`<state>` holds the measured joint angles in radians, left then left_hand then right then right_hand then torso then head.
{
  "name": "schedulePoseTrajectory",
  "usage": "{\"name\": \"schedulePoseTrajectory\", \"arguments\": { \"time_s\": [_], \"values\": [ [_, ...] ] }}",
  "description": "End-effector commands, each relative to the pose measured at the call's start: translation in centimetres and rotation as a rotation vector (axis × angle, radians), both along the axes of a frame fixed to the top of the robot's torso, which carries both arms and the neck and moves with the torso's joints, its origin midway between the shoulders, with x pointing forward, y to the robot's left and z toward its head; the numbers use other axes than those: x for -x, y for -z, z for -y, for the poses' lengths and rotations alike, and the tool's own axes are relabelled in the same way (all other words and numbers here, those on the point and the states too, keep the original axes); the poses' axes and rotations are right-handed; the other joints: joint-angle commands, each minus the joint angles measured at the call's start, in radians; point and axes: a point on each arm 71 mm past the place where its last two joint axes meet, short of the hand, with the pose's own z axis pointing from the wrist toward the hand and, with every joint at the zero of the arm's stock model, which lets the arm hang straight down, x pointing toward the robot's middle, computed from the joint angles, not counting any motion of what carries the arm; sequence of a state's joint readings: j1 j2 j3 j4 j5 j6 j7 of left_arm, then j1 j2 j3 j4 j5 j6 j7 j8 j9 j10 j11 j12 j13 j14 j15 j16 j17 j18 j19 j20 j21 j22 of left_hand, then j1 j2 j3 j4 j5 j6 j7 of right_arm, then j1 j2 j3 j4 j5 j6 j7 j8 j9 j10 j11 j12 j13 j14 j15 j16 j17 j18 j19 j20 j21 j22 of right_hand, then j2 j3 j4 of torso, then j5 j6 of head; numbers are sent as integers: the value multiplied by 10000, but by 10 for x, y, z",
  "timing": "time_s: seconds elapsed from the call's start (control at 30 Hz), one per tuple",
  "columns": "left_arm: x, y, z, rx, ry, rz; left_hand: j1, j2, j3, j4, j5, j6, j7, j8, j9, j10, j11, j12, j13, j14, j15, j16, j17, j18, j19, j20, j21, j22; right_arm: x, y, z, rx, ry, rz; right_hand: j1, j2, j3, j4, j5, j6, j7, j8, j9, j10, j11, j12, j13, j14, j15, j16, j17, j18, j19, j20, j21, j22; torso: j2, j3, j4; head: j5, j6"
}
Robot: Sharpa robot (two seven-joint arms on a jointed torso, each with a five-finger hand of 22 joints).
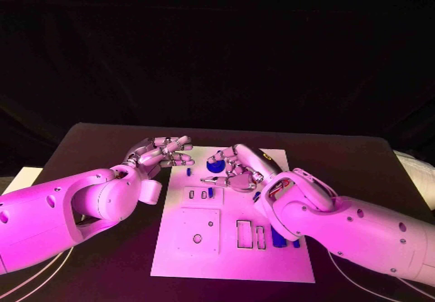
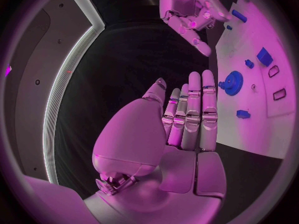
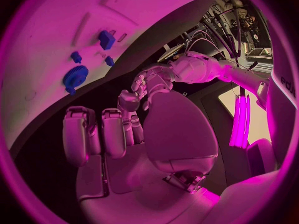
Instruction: Assemble the parts on the task board
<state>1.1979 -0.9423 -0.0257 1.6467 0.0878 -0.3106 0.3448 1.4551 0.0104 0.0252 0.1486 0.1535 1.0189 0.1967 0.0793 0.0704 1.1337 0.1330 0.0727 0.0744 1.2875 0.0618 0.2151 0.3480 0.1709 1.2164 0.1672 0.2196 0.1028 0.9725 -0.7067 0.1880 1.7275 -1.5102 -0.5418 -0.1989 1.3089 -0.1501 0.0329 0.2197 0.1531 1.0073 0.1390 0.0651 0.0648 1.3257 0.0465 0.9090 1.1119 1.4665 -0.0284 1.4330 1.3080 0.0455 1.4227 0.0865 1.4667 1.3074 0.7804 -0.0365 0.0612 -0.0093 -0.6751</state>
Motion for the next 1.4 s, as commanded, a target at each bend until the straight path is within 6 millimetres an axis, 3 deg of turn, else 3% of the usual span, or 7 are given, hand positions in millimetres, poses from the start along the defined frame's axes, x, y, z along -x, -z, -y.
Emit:
{"name": "schedulePoseTrajectory", "arguments": {
  "time_s": [0.03,0.13,0.27,0.4,0.5,0.73,1.4],
  "values": [
    [1,7,4,-1375,1034,-470,-152,13,-8,57,-82,95,-151,-6,19,422,-222,133,87,1025,-289,752,537,118,892,-271,599,315,-2,-13,12,-989,-981,-453,310,146,-32,-24,-47,-64,-13,7,14,-87,39,-120,-86,545,71,-84,226,71,-116,40,-99,476,-177,60,-13,25,-53],
    [3,15,4,-2895,1521,-1135,-389,-101,-105,219,-135,217,-344,22,32,1253,-500,542,334,1992,-572,2858,2188,108,1905,-603,1538,847,-10,-22,35,-1524,-890,-1021,584,331,20,-116,-31,-76,-10,9,17,-272,36,-463,-342,469,68,-282,-50,147,-352,39,-283,160,-299,107,-43,93,-116],
    [3,17,7,-5166,2385,-1722,-853,-231,-391,598,-145,469,-711,361,132,2111,-822,1898,1317,2320,-893,9297,8008,-384,2562,-971,5296,4661,-26,-34,72,-2511,-114,-1697,747,503,61,-180,60,-60,-13,20,23,-290,28,-496,-397,460,61,-321,-74,160,-392,34,-332,99,-456,174,-89,153,-185],
    [0,14,11,-7759,3201,-2106,-1658,-115,-952,1367,-148,807,-903,1178,510,1786,-1153,4285,3331,2495,-1045,12362,10963,-712,2439,-1208,8232,7834,-40,-40,109,-3234,833,-2059,815,595,54,-223,265,-41,-15,26,27,-306,22,-539,-459,458,54,-358,-108,168,-409,26,-364,61,-582,216,-154,220,-269],
    [-6,10,16,-9640,3485,-1997,-2102,218,-1480,1445,-259,739,-1113,2078,1064,1391,-1317,7420,6311,2823,-1158,13531,12198,-941,2460,-1294,10270,10165,-46,-41,128,-3419,1318,-2152,822,606,48,-229,295,-37,-16,28,28,-307,21,-544,-468,460,53,-357,-102,169,-411,25,-369,55,-642,257,-199,295,-292],
    [-20,3,33,-12382,3741,-1406,-2565,389,-2278,1408,-976,505,-1422,3672,2383,1902,-1493,10527,9590,2833,-1340,13557,12228,-1188,2675,-1347,11865,12204,-52,-39,147,-3358,1772,-2261,829,611,37,-237,329,-30,-17,30,30,-353,20,-658,-555,441,52,-420,-194,189,-470,24,-417,-29,-709,320,-281,348,-368],
    [-46,17,79,-14205,4745,-1307,-2882,509,-2972,1416,-1056,-232,-1564,4995,3938,2060,-1612,11251,10444,2833,-1477,13557,12228,-1307,2776,-1439,12366,12924,-54,-34,145,-3058,1808,-2387,819,643,-48,-241,500,-24,-20,28,31,-485,17,-937,-791,387,48,-600,-414,238,-617,18,-560,-251,-655,290,-268,371,-480]
  ]
}}
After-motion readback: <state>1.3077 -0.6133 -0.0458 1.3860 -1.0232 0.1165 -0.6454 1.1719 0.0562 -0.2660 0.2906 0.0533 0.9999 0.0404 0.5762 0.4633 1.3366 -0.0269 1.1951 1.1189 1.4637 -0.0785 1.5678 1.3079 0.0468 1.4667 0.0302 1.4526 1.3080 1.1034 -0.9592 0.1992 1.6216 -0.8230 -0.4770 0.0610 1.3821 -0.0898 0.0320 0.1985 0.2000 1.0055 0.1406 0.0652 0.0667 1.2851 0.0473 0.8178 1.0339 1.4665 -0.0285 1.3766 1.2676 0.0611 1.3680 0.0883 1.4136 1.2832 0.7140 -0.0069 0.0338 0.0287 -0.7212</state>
